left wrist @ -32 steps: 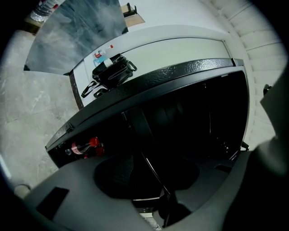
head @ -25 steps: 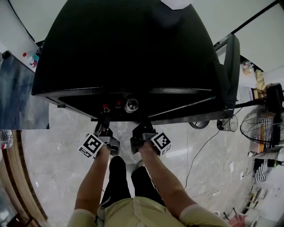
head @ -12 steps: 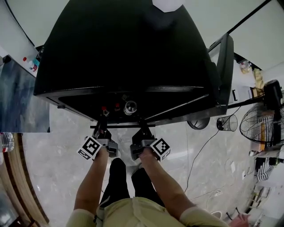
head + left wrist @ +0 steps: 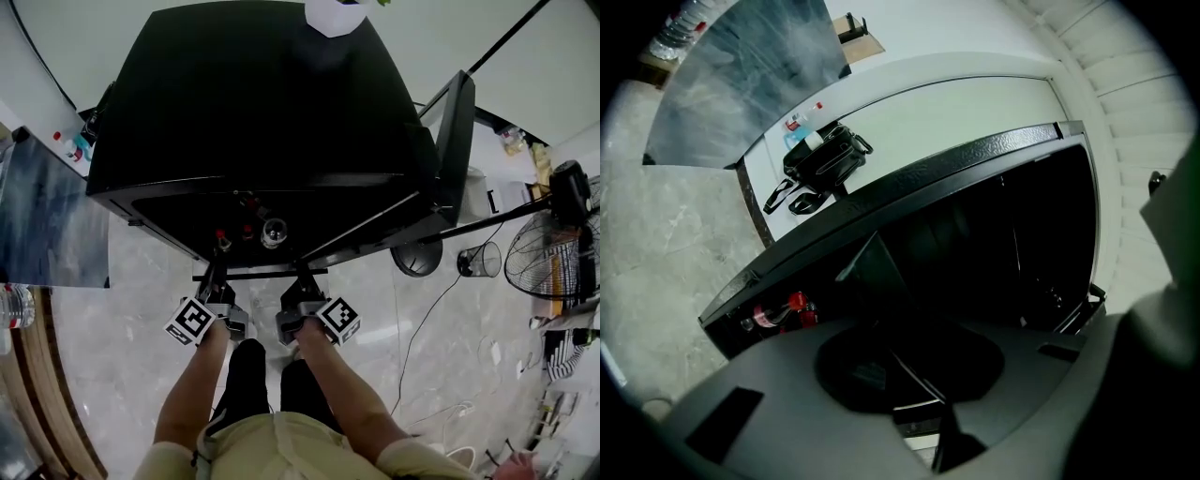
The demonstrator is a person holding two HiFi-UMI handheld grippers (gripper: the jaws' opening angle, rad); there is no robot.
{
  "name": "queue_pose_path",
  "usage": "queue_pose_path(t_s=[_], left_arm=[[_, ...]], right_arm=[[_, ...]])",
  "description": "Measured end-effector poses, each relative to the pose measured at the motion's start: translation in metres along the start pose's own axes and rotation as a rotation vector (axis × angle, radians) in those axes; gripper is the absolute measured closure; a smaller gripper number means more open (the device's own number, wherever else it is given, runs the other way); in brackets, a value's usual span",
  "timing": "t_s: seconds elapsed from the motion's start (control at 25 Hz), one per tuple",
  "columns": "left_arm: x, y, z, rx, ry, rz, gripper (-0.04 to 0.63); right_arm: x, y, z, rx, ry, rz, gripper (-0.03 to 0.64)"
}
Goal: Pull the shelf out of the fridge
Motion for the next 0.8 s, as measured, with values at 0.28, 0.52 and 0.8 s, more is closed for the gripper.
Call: queue_pose_path(t_s=[0.28,0.52,0.8], left_arm=[[-0.008,0.022,0.010,-0.009,0.018,0.020,0.525],[-0.017,0.044,0.022,-0.013,0.073,0.052,0.531],[-0.020,0.064,0.045,-0.028,0.047,0.082,0.532]], right_arm=[[-0.001,0.023,-0.008,-0.009,0.017,-0.028,0.571],[-0.001,0.043,-0.015,-0.020,0.046,-0.049,0.568],[0.003,0.063,-0.027,0.014,0.052,-0.084,0.566]])
Point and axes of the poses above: the fingertips, and each gripper's own axes: y backward along the fingers, z to its right, x out of its top, the point moved 10 cm from there along y, backward along the fingers, and after that the axes turned 2 degrees about -y, right-handed, at the moved point
